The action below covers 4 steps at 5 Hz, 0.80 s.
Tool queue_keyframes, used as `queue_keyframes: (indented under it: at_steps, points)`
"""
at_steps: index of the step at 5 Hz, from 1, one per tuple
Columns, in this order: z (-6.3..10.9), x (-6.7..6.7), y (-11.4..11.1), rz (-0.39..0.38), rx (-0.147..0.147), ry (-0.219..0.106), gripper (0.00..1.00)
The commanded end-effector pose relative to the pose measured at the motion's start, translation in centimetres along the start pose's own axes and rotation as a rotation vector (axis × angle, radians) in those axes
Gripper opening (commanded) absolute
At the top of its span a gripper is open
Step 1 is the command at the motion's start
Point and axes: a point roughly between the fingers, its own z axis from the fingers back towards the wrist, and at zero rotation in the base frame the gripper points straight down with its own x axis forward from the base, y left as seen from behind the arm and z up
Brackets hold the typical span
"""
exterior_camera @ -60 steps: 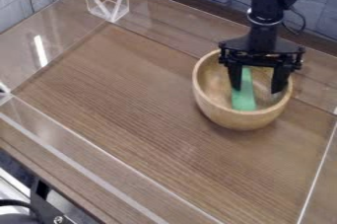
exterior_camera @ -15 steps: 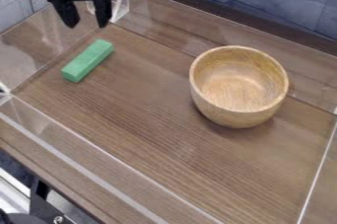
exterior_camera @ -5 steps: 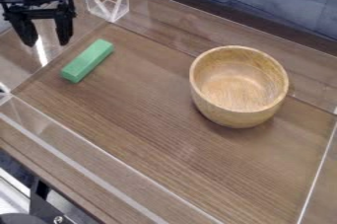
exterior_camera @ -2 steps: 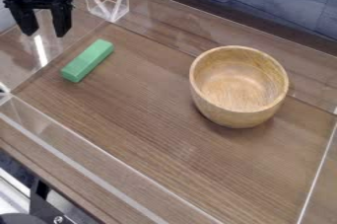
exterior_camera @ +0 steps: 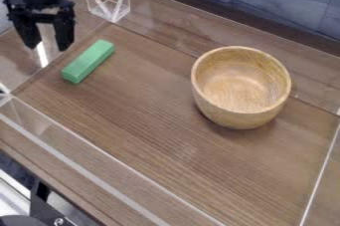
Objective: Move green stick from inside the wooden bowl to the table next to it
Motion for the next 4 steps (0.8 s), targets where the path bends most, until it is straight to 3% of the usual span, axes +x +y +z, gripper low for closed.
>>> queue_keyframes:
  at_steps: [1,4]
  points:
    - [1.81,0.53,0.10,-0.045,0.024,-0.037,1.00]
    - [2.77,1.32,-0.23,-0.146,0.029,-0.025,1.00]
